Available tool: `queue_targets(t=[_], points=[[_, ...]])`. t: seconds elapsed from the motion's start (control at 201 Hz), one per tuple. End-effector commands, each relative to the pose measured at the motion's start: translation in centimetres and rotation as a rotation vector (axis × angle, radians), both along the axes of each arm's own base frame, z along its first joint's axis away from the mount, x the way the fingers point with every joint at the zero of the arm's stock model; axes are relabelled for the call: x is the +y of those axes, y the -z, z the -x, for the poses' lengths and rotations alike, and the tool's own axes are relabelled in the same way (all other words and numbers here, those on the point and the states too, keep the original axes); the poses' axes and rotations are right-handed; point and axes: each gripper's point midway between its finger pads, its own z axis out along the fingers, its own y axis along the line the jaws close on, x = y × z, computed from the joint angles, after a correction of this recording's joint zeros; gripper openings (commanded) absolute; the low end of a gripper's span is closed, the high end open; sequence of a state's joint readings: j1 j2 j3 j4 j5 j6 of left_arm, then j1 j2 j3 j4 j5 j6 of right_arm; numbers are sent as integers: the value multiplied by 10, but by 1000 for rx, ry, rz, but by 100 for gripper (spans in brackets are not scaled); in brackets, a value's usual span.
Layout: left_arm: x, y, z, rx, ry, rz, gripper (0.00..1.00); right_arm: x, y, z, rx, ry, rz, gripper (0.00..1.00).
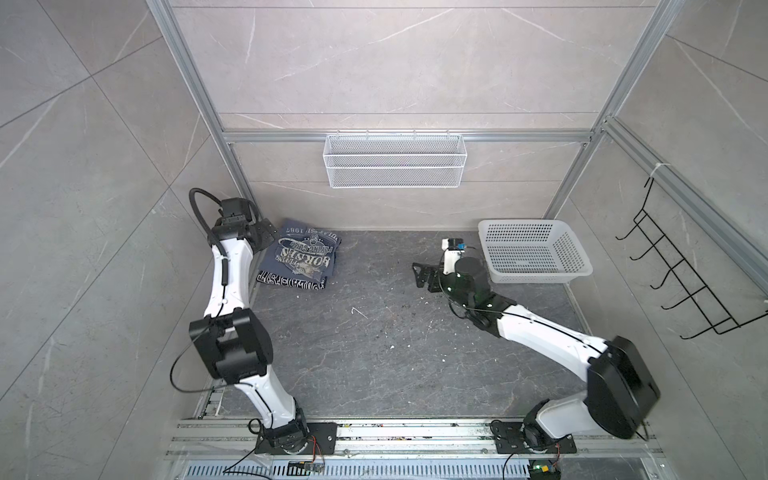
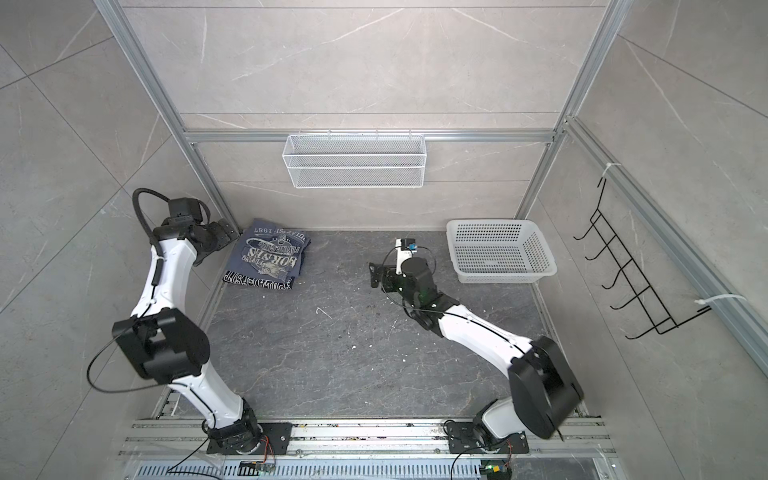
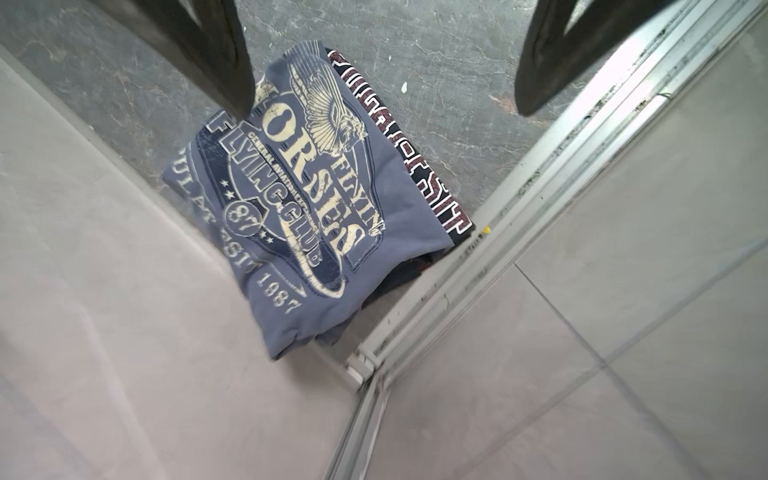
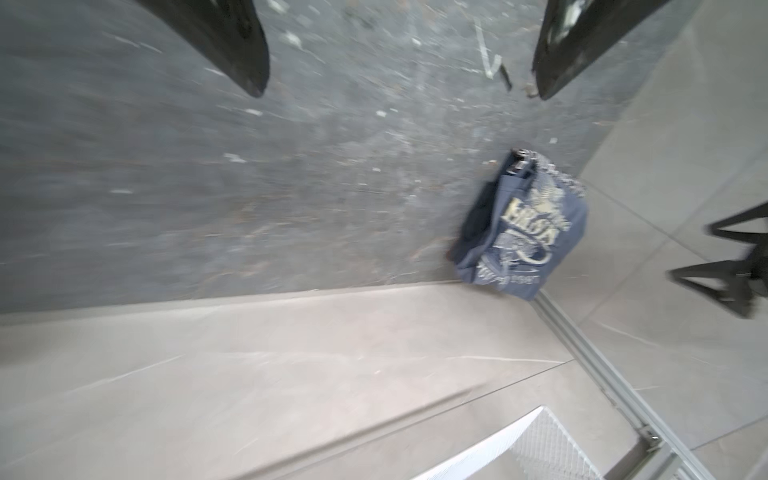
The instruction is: Fold and stack the tank tops
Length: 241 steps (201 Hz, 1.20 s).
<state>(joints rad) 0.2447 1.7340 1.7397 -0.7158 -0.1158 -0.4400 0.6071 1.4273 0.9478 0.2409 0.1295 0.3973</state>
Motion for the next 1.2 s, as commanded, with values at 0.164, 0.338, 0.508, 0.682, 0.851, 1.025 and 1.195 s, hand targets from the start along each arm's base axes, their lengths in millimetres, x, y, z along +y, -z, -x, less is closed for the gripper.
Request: queue_targets(t=[0.164,0.338,0.508,0.682,0.851,1.025,1.195], points=[[-24,22,88,-193,-38,-140,100,-168,55,30,56,398,530,100],[-60,74,125,-220,8,-269,100,-214,101,31,144,541,600,100],[-80,114,137,-164,105,-435,100,-227,133,27,174,570,586,100],[-90,139,132,-203,209,-498,100,-226,130,16,73,541,541,100],[-118,140,114,-322,419,-567,100,-226,122,14,-22,499,479,100],[-131,140,100,-373,504,-597,100,-235,121,23,-124,543,435,100],[-115,160,87,-404,457,-498,100,-222,130,16,-122,466,437,100]])
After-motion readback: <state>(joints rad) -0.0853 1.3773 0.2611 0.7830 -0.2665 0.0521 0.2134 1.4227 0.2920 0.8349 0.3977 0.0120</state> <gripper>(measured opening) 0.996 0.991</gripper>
